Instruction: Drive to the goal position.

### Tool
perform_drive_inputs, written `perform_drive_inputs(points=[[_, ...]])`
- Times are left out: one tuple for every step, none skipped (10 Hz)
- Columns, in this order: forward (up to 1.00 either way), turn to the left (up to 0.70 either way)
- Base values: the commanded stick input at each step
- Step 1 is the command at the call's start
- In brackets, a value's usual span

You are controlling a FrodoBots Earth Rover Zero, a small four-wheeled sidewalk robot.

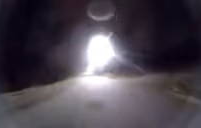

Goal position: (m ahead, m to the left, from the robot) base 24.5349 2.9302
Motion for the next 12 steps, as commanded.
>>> perform_drive_inputs(points=[[1.0, 0.1], [1.0, 0.06], [1.0, 0.04], [1.0, 0.04], [1.0, 0.04], [1.0, 0.05], [1.0, 0.04], [1.0, 0.1], [1.0, 0.15], [1.0, 0.07], [1.0, 0.05], [1.0, 0.04]])
